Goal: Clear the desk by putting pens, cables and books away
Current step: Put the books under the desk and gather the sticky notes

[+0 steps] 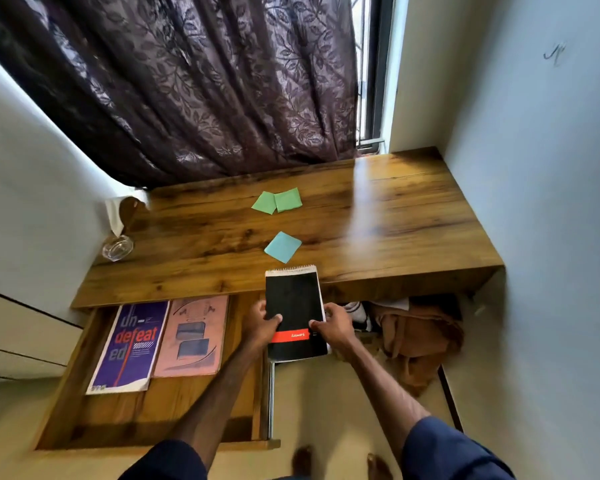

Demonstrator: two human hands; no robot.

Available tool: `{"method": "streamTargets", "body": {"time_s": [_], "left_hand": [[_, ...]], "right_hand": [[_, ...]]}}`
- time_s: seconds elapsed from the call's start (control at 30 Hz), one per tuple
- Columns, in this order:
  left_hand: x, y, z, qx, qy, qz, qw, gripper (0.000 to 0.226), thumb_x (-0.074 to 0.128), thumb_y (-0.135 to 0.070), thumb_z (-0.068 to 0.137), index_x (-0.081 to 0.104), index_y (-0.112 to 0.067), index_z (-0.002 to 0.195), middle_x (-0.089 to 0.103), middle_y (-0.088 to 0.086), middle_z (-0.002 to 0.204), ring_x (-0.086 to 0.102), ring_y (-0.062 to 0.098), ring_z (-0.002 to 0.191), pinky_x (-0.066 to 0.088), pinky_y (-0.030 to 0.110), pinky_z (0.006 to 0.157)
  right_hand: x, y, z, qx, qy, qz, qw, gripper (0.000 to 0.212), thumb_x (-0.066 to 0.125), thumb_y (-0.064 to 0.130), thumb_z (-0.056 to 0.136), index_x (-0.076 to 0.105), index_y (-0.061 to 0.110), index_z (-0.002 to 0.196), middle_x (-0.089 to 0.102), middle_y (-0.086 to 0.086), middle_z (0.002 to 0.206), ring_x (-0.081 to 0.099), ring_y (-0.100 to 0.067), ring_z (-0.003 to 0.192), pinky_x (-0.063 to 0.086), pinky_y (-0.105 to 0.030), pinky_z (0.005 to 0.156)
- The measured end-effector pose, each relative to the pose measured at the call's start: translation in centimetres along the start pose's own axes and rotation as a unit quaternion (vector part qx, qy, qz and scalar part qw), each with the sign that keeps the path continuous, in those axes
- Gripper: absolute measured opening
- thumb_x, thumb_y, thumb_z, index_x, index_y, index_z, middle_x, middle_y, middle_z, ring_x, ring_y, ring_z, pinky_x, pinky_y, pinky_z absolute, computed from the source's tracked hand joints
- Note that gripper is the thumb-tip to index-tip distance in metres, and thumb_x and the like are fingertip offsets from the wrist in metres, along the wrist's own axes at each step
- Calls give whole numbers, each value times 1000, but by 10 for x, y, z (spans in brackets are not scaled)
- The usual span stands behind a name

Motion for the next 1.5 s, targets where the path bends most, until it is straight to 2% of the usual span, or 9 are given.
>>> {"method": "streamTargets", "body": {"time_s": [0.2,0.4,0.6,0.67,0.8,0.97,1.1,1.23,1.5], "left_hand": [[-60,79,37,-47,57,50,996,24,60,-24,100,67,-6,115,73,12,111,70,19,86,49,21,58],[-116,141,92,-77,134,53,987,16,59,-17,101,64,-2,104,67,16,97,71,33,95,60,47,85],[-130,164,130,-77,195,142,967,25,65,-17,95,53,-15,74,58,4,74,59,16,65,45,30,60],[-122,167,136,-57,224,167,959,10,67,-14,91,63,-9,85,66,11,85,66,22,78,44,30,64],[-111,181,142,-66,246,175,951,39,67,-12,90,56,-4,126,66,14,124,63,29,113,53,36,82],[-108,196,150,-70,247,176,950,43,66,-9,90,55,-5,132,65,12,129,62,27,117,51,33,86],[-106,202,153,-53,253,164,952,44,62,-1,91,55,-6,135,63,12,132,60,27,120,53,34,97],[-103,198,154,35,282,192,939,35,56,2,92,64,-3,127,69,13,124,64,29,116,54,36,97],[-108,207,158,134,302,342,880,60,56,-4,93,40,-11,150,42,11,150,38,27,140,39,35,114]], "right_hand": [[85,7,-3,-20,44,-71,996,37,70,15,90,59,15,125,69,-6,119,68,-22,108,59,-45,93],[191,17,10,22,-2,-105,994,42,68,11,92,56,11,133,64,-9,126,66,-22,111,60,-32,86],[238,10,25,105,-60,-122,985,37,65,8,92,58,5,128,65,-14,125,64,-29,114,56,-41,95],[240,5,30,113,-85,-139,980,37,63,5,90,58,1,127,64,-19,124,62,-33,115,53,-43,97],[256,6,41,94,-78,-190,974,46,56,5,93,44,0,137,55,-20,135,54,-33,125,48,-39,103],[292,-5,33,80,-47,-321,942,80,51,19,101,-2,-5,157,25,-26,160,30,-35,148,33,-37,119],[314,-18,23,61,-37,-431,900,81,48,20,103,-10,6,158,-5,-20,168,1,-30,157,13,-36,127],[326,-39,19,93,27,-438,894,84,55,26,101,-3,9,160,-5,-17,168,8,-29,157,21,-37,126],[332,-60,26,111,67,-420,898,83,50,29,104,-10,18,160,-14,-14,167,24,-31,152,44,-36,112]]}}
Point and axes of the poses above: each hand's wrist, its own z-axis towards the middle knuckle, its own x-axis out of the palm, y = z × x, the point moved 7 cm from there along z, towards the middle knuckle
